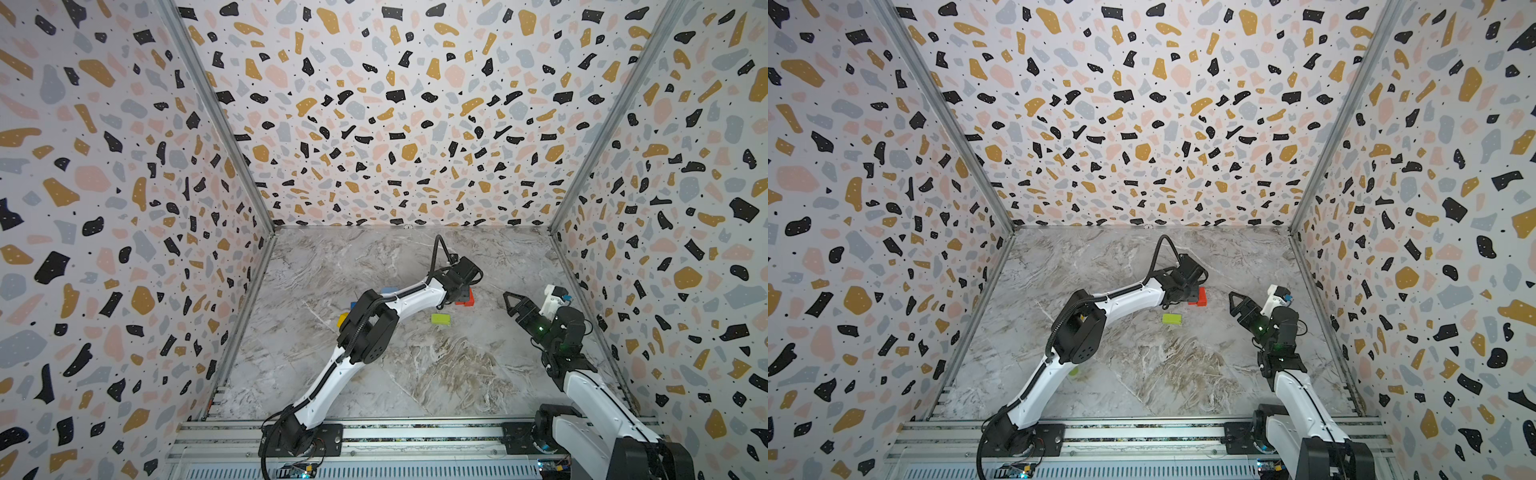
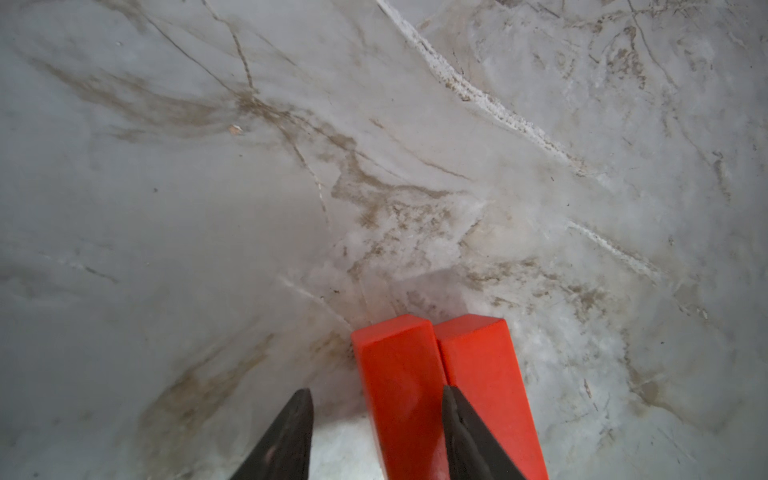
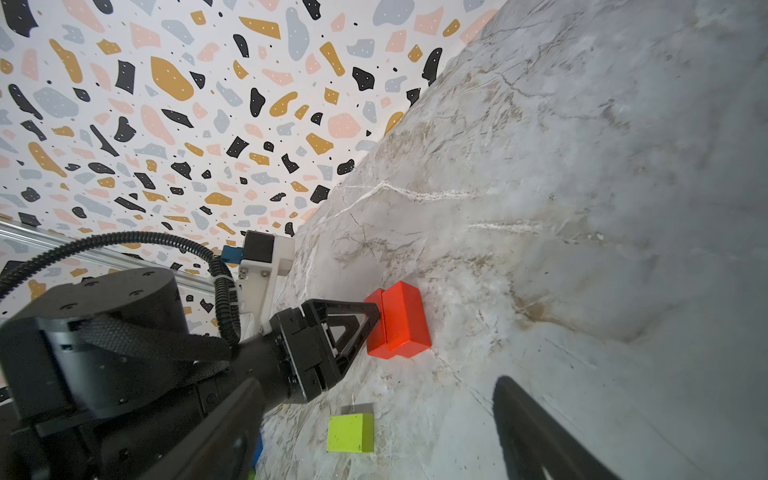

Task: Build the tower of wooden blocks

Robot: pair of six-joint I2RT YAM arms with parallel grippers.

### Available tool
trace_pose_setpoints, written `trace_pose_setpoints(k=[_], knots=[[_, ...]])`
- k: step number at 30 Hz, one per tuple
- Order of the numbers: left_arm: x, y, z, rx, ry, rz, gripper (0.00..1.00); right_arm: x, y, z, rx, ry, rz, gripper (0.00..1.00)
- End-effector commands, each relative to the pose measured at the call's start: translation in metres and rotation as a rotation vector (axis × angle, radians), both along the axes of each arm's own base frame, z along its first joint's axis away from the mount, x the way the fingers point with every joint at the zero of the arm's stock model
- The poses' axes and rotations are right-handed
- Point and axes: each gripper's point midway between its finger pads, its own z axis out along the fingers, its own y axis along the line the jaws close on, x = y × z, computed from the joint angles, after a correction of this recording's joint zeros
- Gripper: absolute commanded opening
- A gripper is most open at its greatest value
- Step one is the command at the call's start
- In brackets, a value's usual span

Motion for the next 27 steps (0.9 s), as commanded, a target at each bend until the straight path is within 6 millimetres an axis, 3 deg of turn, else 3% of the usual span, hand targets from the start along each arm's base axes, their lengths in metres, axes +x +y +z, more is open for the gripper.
trace_pose_setpoints(k=[1,13,22,27], knots=[[-0.006,0.02,-0.015,0.098,0.015,0.007,0.49,0.002,-0.001,0.009,-0.014,-0.034,0.003,0.88],[-0.007,0.043,-0.013,0.154,0.012,0.02,0.47,0.002,0.0,0.008,-0.014,-0.032,0.005,0.88],[0.0,0.019,0.025,0.017,-0.011,0.014,0.53,0.003,0.0,0.008,-0.015,-0.03,0.004,0.88],[0.002,0.008,0.035,-0.034,-0.014,0.015,0.55,0.003,0.0,0.006,-0.015,-0.029,0.008,0.88]])
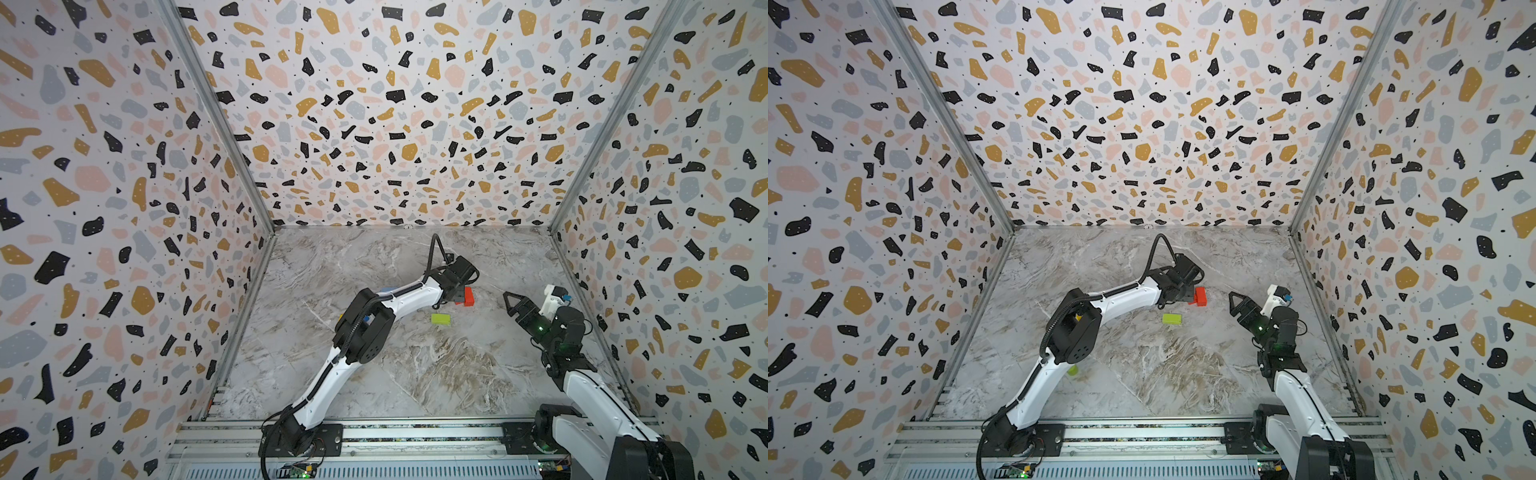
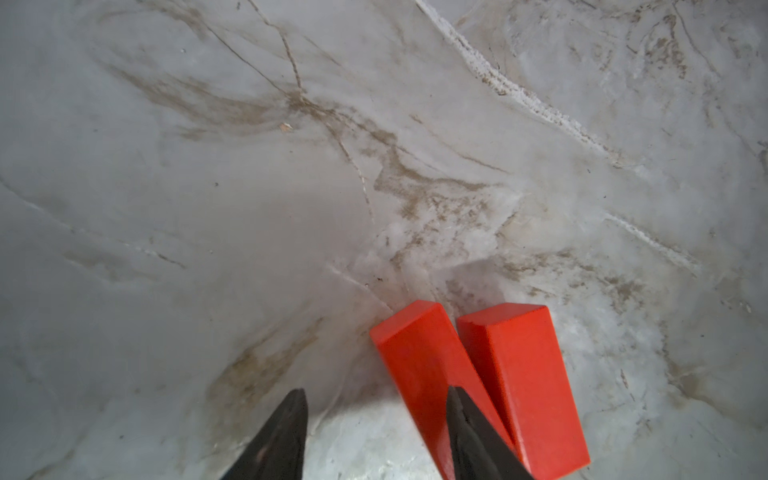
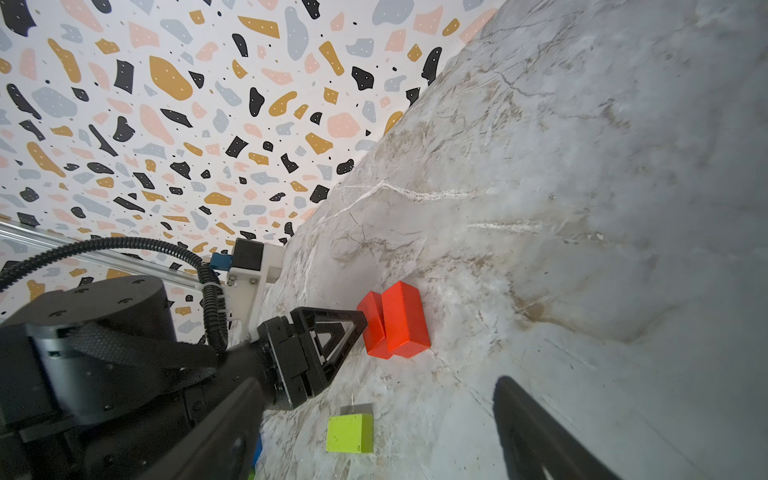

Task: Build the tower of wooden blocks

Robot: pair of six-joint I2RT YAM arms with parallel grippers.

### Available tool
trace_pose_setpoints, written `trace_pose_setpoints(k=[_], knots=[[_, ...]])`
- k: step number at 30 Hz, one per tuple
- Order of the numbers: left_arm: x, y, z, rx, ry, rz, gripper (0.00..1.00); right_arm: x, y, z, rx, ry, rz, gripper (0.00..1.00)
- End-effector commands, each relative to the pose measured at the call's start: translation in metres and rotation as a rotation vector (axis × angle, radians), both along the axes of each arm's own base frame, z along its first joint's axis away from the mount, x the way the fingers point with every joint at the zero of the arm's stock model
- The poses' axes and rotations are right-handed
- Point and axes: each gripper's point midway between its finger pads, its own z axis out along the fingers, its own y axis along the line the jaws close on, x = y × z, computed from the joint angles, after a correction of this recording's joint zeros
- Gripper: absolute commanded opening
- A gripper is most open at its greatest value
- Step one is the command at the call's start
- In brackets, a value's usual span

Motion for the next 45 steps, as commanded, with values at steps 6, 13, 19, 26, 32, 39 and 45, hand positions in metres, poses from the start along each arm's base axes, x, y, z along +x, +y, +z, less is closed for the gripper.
trace_pose_setpoints(k=[6,13,19,26,32,39,45], knots=[[0.01,-0.014,0.031,-0.093,-0.034,0.034,0.55,0.003,0.001,0.008,-0.013,-0.031,0.011,0.88],[0.014,-0.022,0.021,-0.118,-0.024,0.067,0.54,0.002,0.001,0.008,-0.013,-0.032,0.011,0.88],[0.013,-0.026,0.011,-0.119,-0.007,0.069,0.53,0.002,0.002,0.009,-0.014,-0.034,0.015,0.88],[0.01,-0.022,-0.002,-0.091,0.007,0.072,0.53,0.002,0.002,0.009,-0.013,-0.036,0.015,0.88],[0.011,-0.023,-0.01,-0.082,0.013,0.077,0.52,0.001,0.002,0.01,-0.014,-0.037,0.015,0.88],[0.008,-0.016,-0.025,-0.036,0.026,0.08,0.5,0.001,0.002,0.009,-0.014,-0.036,0.016,0.88],[0.009,-0.012,-0.029,-0.008,0.02,0.08,0.44,0.001,0.002,0.01,-0.013,-0.038,0.017,0.88]])
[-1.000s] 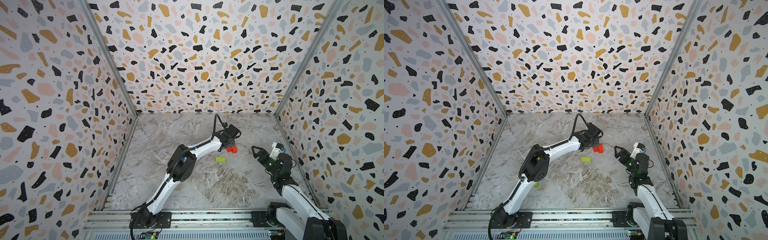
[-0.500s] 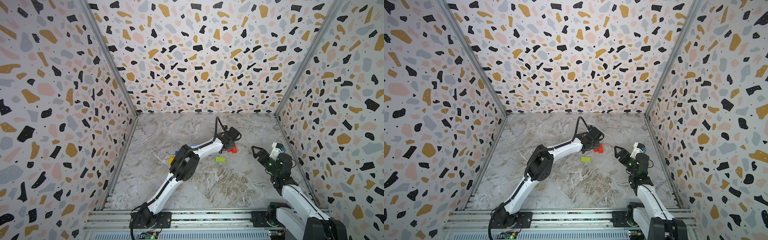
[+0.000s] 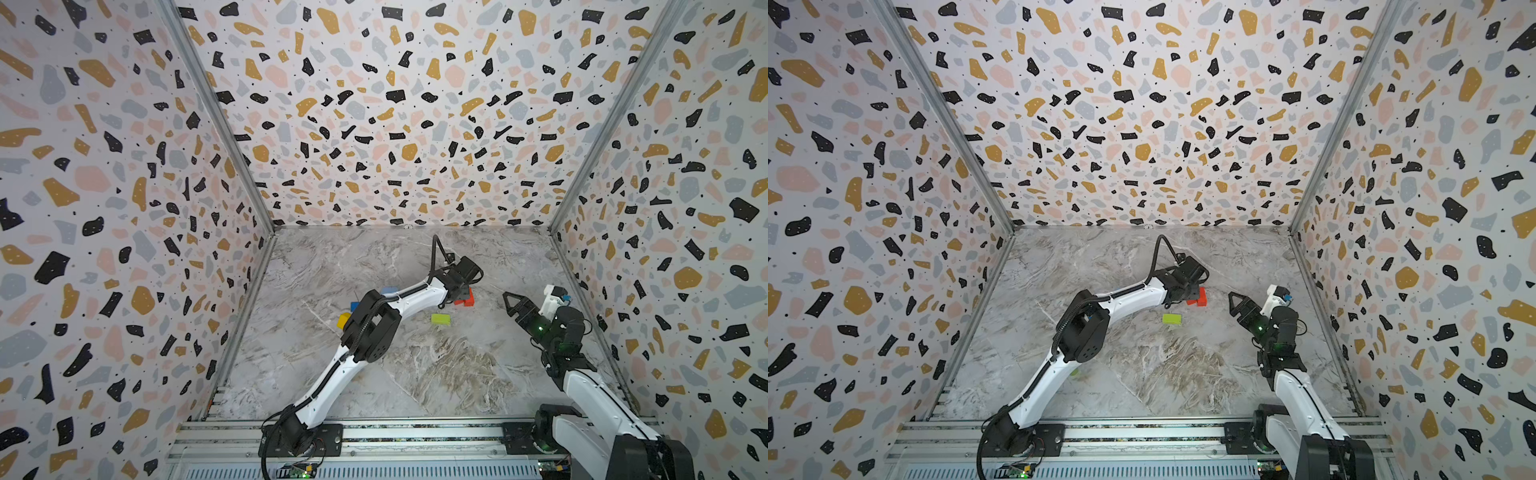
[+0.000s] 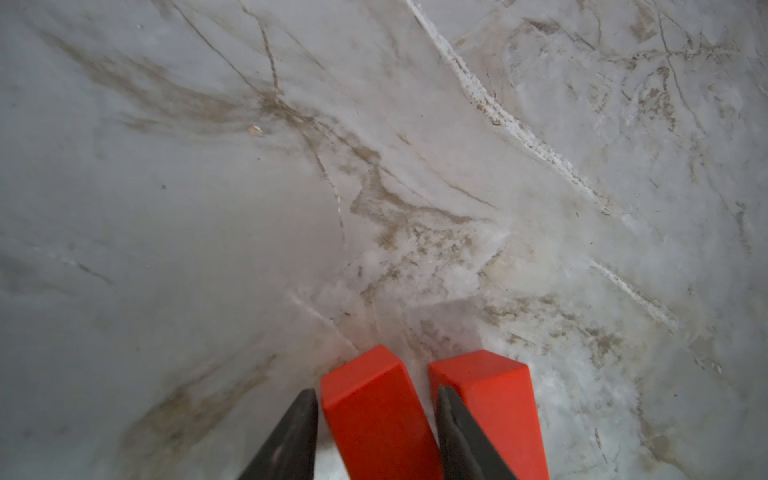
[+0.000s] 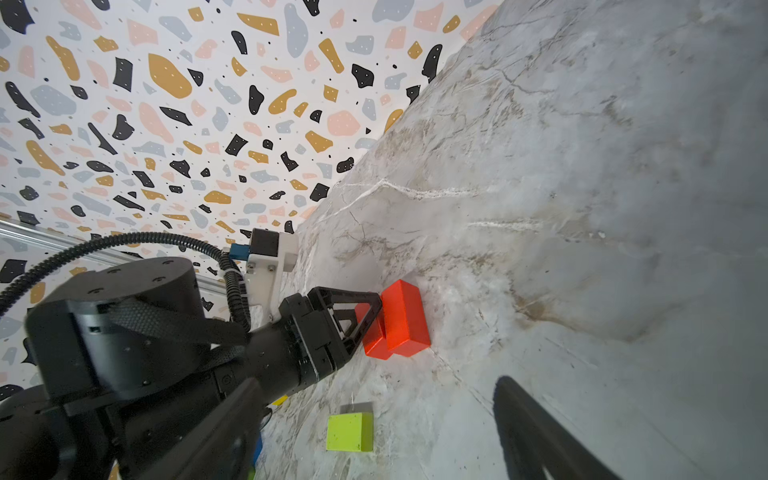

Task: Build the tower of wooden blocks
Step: 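Close the left gripper on one red block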

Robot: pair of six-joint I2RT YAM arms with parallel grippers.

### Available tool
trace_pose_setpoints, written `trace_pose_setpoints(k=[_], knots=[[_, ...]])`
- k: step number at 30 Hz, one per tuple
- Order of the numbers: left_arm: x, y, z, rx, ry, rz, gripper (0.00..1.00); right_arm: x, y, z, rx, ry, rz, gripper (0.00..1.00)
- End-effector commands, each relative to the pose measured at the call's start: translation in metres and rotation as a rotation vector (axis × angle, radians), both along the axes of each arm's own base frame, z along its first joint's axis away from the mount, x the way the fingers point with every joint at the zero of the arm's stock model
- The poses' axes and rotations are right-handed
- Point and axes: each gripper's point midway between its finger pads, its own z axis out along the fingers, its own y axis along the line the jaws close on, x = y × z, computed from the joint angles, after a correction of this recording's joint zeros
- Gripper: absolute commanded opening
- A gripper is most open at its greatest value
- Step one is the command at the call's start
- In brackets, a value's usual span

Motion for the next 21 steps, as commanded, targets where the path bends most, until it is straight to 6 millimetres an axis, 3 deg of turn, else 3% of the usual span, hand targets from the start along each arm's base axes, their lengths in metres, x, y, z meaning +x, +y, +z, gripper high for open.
trace_pose_setpoints(k=[1,9,21], knots=[[-0.002,0.006,-0.015,0.059,0.007,-0.003,0.43,0.0,0.002,0.011,-0.014,-0.04,0.013,0.88],[-0.003,0.024,-0.019,0.158,0.007,-0.027,0.38,0.0,0.002,0.012,-0.017,-0.045,0.013,0.88],[-0.002,0.047,0.0,0.249,-0.02,-0.043,0.27,0.001,0.003,0.01,-0.015,-0.039,0.02,0.88]])
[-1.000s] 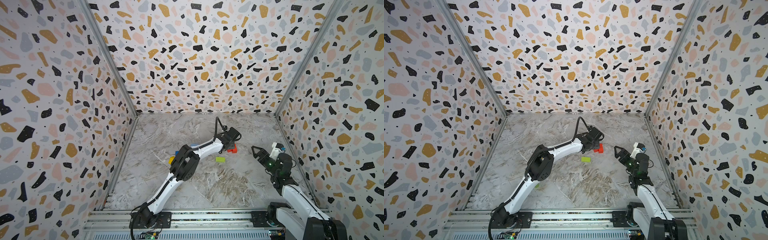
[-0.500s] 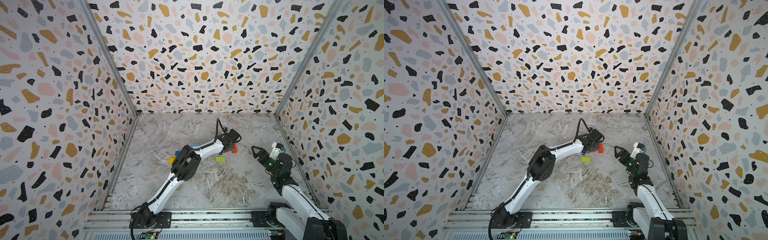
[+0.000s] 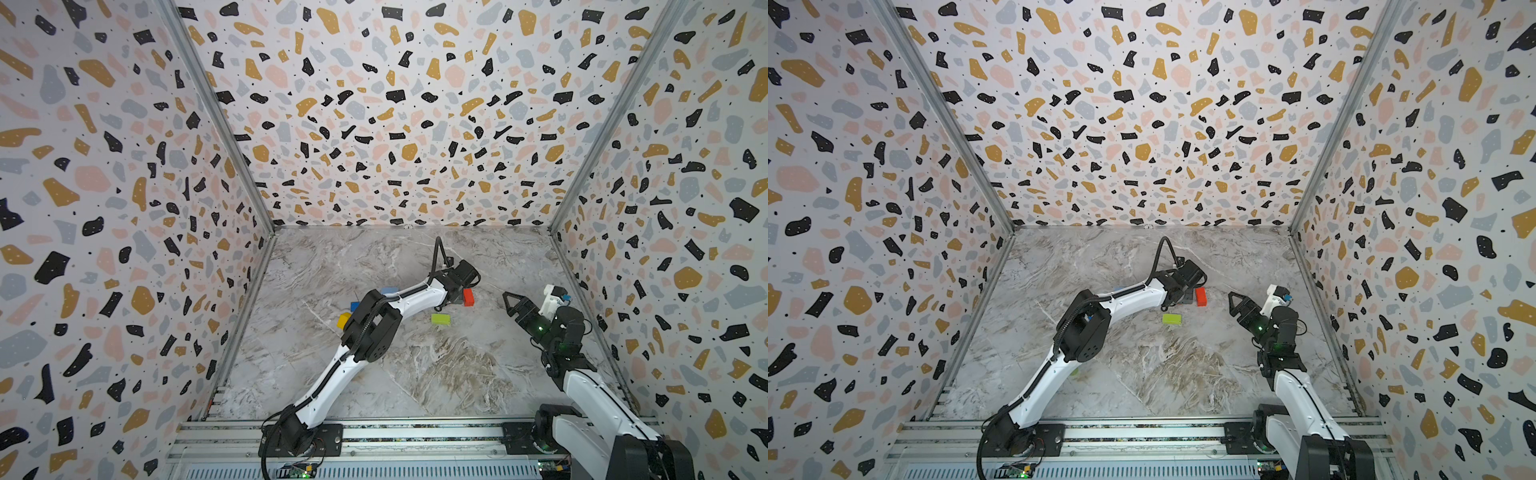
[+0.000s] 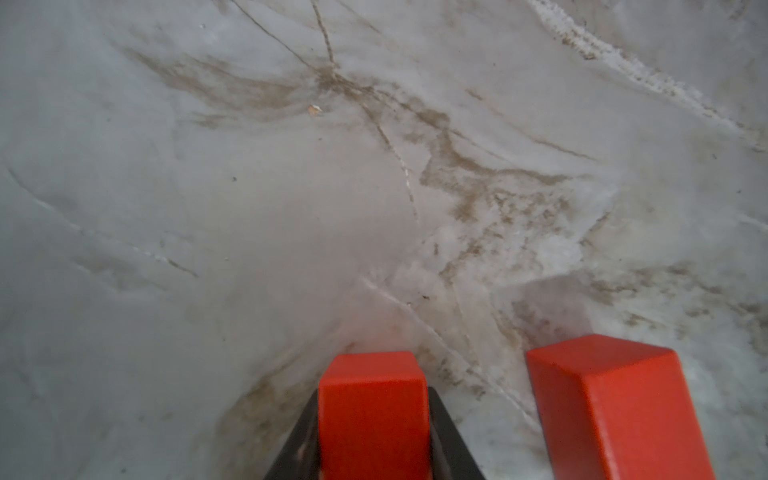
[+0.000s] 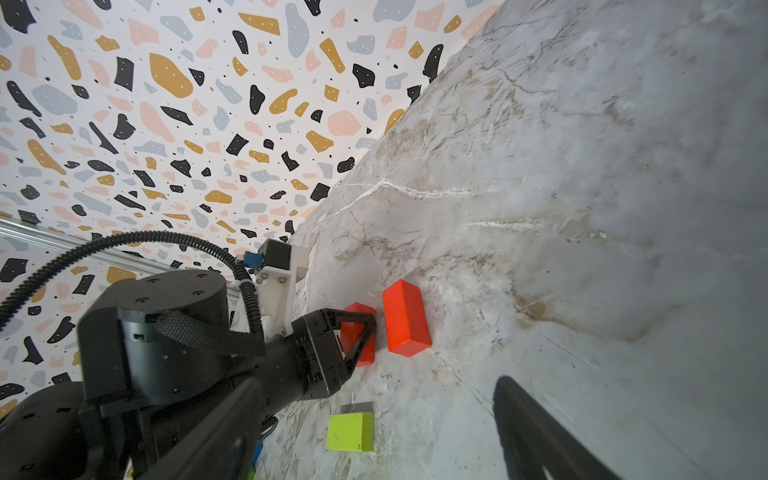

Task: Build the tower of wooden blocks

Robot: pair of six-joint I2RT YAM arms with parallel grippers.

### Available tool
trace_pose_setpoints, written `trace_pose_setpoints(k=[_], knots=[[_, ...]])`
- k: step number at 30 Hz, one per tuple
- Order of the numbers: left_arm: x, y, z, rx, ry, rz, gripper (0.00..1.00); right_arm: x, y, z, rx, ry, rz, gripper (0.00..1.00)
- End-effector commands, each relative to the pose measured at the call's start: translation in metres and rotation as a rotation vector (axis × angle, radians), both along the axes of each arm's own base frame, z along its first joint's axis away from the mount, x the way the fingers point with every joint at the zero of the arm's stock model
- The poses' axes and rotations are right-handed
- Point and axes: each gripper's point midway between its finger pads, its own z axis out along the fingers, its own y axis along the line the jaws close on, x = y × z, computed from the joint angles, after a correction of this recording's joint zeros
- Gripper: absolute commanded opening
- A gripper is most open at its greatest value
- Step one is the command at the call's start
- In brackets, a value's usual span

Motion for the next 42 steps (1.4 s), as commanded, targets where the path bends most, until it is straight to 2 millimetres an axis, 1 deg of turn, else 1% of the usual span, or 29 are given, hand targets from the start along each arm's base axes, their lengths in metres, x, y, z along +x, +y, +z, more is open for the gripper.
trace_pose_setpoints(k=[1,4,6,9,12,18,21,24,31,38,42], knots=[[-0.002,0.016,0.019,0.059,-0.007,-0.008,0.27,0.001,0.003,0.009,-0.015,-0.035,0.018,0.88],[-0.004,0.022,0.031,0.073,-0.016,-0.009,0.27,0.002,0.004,0.007,-0.014,-0.029,0.024,0.88],[-0.005,0.026,0.045,0.072,-0.028,-0.008,0.27,0.002,0.005,0.006,-0.013,-0.027,0.027,0.88],[-0.009,0.032,0.061,0.062,-0.038,-0.007,0.27,0.003,0.005,0.005,-0.014,-0.022,0.029,0.88],[-0.016,0.036,0.072,0.043,-0.035,-0.013,0.27,0.003,0.005,0.003,-0.012,-0.016,0.03,0.88],[-0.033,0.046,0.083,-0.011,-0.028,-0.007,0.27,0.006,0.01,-0.006,0.008,0.016,0.057,0.88],[-0.04,0.053,0.085,-0.031,-0.03,0.001,0.27,0.007,0.01,-0.007,0.009,0.023,0.058,0.88],[-0.046,0.056,0.08,-0.058,-0.022,0.008,0.27,0.007,0.01,-0.009,0.006,0.031,0.058,0.88],[-0.054,0.054,0.065,-0.114,0.002,0.013,0.26,0.007,0.01,-0.014,0.003,0.045,0.062,0.88],[-0.059,0.044,0.058,-0.124,0.004,0.011,0.26,0.008,0.01,-0.016,0.002,0.049,0.062,0.88],[-0.063,0.043,0.054,-0.13,0.007,0.02,0.25,0.007,0.01,-0.016,0.002,0.052,0.063,0.88]])
